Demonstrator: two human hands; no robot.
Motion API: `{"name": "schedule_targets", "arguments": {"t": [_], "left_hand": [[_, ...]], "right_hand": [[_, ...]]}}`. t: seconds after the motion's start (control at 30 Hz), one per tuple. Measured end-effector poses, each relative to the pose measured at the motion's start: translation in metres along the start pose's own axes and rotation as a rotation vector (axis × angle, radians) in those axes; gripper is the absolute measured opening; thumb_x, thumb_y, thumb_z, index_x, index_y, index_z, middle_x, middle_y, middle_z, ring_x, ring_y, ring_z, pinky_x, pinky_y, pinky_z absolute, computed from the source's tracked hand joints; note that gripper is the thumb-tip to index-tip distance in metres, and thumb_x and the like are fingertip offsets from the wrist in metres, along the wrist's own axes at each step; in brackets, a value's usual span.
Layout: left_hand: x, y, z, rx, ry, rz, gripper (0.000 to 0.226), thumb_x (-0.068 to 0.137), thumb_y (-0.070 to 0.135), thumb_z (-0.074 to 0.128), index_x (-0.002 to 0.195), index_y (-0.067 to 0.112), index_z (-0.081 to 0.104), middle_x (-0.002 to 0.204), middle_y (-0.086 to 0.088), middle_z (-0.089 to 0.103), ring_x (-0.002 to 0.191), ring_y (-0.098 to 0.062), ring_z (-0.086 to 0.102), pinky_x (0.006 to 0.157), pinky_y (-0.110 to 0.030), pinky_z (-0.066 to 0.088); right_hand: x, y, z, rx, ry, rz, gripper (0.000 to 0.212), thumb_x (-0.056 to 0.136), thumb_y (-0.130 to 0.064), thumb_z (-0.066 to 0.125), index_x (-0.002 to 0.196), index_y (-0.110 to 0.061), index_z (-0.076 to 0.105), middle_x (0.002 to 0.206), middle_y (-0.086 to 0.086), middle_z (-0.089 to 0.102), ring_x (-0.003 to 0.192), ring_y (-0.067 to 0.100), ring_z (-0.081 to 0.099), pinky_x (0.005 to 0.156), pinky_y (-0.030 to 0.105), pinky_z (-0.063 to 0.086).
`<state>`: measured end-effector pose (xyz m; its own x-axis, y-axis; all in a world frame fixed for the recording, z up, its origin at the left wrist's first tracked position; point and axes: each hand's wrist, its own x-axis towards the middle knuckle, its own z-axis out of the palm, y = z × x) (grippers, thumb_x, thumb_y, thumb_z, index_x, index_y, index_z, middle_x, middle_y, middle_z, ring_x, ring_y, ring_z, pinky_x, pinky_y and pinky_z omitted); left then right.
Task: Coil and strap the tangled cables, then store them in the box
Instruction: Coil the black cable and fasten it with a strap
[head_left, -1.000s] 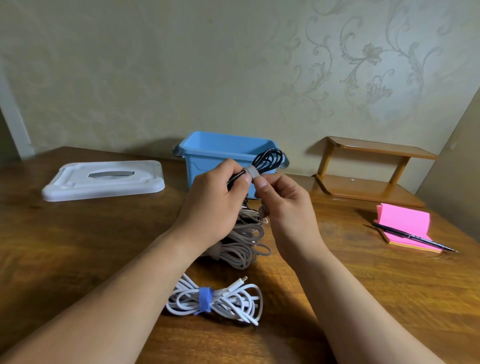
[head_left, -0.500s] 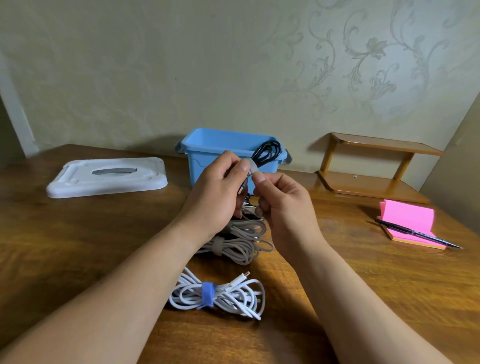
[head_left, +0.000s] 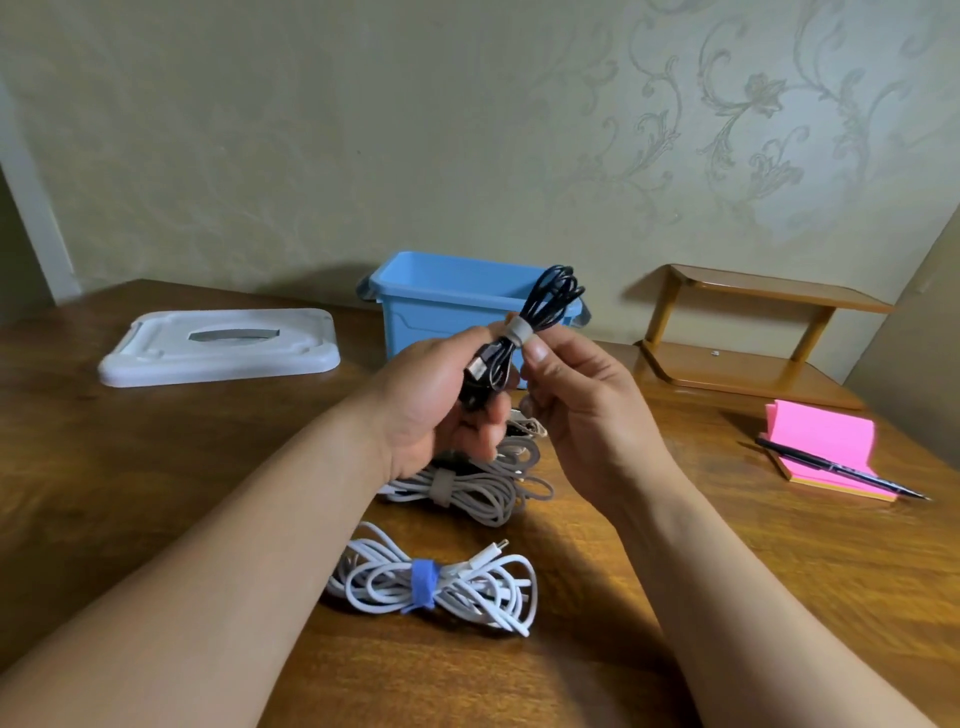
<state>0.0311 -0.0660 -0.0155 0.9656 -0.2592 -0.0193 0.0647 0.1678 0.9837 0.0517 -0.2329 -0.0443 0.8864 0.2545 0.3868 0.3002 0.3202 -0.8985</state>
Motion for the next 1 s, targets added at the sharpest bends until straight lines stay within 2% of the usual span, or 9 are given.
{"name": "schedule_targets", "arguments": {"t": [0.1, 0.2, 0.3, 0.43, 0.6, 0.7, 0.8, 0.9, 1.0], "left_hand": [[0.009, -0.006, 0.000, 0.037, 0.179, 0.182, 0.040, 0.111, 0.049, 0.049, 0.105, 0.012, 0.063, 0.082, -0.012, 0.068, 0.061, -0.025, 0.066, 0.057, -0.037, 0.062], [0.009, -0.014, -0.003, 0.514, 0.186, 0.454, 0.030, 0.105, 0.058, 0.055, 0.114, 0.030, 0.059, 0.100, 0.000, 0.070, 0.084, -0.018, 0.071, 0.078, -0.039, 0.063], [0.010, -0.020, 0.001, 0.789, 0.233, 0.541, 0.014, 0.109, 0.043, 0.056, 0.112, 0.029, 0.054, 0.083, 0.007, 0.063, 0.067, -0.003, 0.058, 0.061, -0.021, 0.044], [0.012, -0.015, 0.001, 0.430, 0.210, 0.471, 0.021, 0.113, 0.033, 0.051, 0.104, 0.016, 0.057, 0.075, 0.002, 0.057, 0.055, -0.014, 0.045, 0.052, -0.039, 0.040], [0.005, -0.008, 0.000, -0.028, -0.060, 0.233, 0.029, 0.114, 0.032, 0.045, 0.103, 0.010, 0.060, 0.066, -0.001, 0.046, 0.047, -0.010, 0.029, 0.038, -0.023, 0.023], [0.004, -0.004, -0.005, -0.131, -0.191, 0.121, 0.035, 0.111, 0.037, 0.042, 0.090, 0.012, 0.054, 0.058, 0.002, 0.039, 0.039, -0.007, 0.028, 0.035, -0.021, 0.021], [0.001, -0.001, -0.009, -0.177, -0.290, 0.037, 0.035, 0.106, 0.043, 0.045, 0.086, 0.014, 0.052, 0.051, 0.004, 0.034, 0.034, -0.007, 0.029, 0.033, -0.020, 0.022], [0.002, -0.005, -0.005, -0.038, -0.151, 0.024, 0.051, 0.110, 0.054, 0.042, 0.086, 0.013, 0.059, 0.053, -0.002, 0.043, 0.039, -0.015, 0.038, 0.039, -0.024, 0.037], [0.006, -0.014, 0.004, 0.205, 0.071, 0.191, 0.056, 0.108, 0.062, 0.043, 0.089, 0.016, 0.070, 0.066, -0.007, 0.057, 0.054, -0.022, 0.051, 0.054, -0.035, 0.051]], "right_hand": [[0.001, 0.002, -0.001, -0.031, 0.110, -0.025, 0.009, 0.101, -0.012, 0.067, 0.093, -0.012, 0.070, 0.075, -0.005, 0.060, 0.065, 0.009, 0.045, 0.065, 0.028, 0.039], [0.003, 0.006, -0.002, -0.058, 0.213, -0.033, 0.013, 0.100, -0.014, 0.071, 0.088, -0.011, 0.069, 0.076, 0.002, 0.058, 0.065, 0.013, 0.043, 0.065, 0.031, 0.039], [0.003, 0.006, -0.003, -0.056, 0.226, -0.021, 0.012, 0.102, -0.015, 0.068, 0.093, -0.010, 0.075, 0.081, 0.006, 0.061, 0.069, 0.017, 0.046, 0.066, 0.030, 0.043], [0.001, 0.008, 0.001, -0.059, 0.206, -0.012, 0.015, 0.103, -0.017, 0.068, 0.106, -0.007, 0.078, 0.093, 0.010, 0.068, 0.076, 0.020, 0.052, 0.074, 0.033, 0.047], [0.002, 0.008, 0.005, -0.043, 0.186, -0.049, 0.026, 0.098, -0.031, 0.073, 0.102, -0.005, 0.072, 0.088, 0.008, 0.063, 0.071, 0.013, 0.047, 0.071, 0.032, 0.041], [-0.001, 0.005, 0.007, -0.027, 0.099, -0.024, 0.027, 0.096, -0.037, 0.070, 0.098, -0.010, 0.070, 0.085, 0.001, 0.067, 0.082, 0.016, 0.058, 0.085, 0.039, 0.046], [-0.002, 0.003, 0.012, 0.003, 0.021, 0.018, 0.028, 0.099, -0.037, 0.067, 0.087, -0.011, 0.069, 0.092, 0.009, 0.066, 0.096, 0.025, 0.061, 0.096, 0.044, 0.046], [-0.002, 0.004, 0.016, 0.034, 0.076, 0.014, 0.032, 0.099, -0.030, 0.066, 0.084, -0.002, 0.060, 0.077, 0.014, 0.066, 0.074, 0.028, 0.064, 0.078, 0.042, 0.053], [-0.002, 0.004, 0.017, 0.021, 0.147, -0.011, 0.029, 0.103, -0.026, 0.067, 0.096, 0.001, 0.060, 0.069, 0.023, 0.061, 0.055, 0.032, 0.059, 0.055, 0.042, 0.052]]}}
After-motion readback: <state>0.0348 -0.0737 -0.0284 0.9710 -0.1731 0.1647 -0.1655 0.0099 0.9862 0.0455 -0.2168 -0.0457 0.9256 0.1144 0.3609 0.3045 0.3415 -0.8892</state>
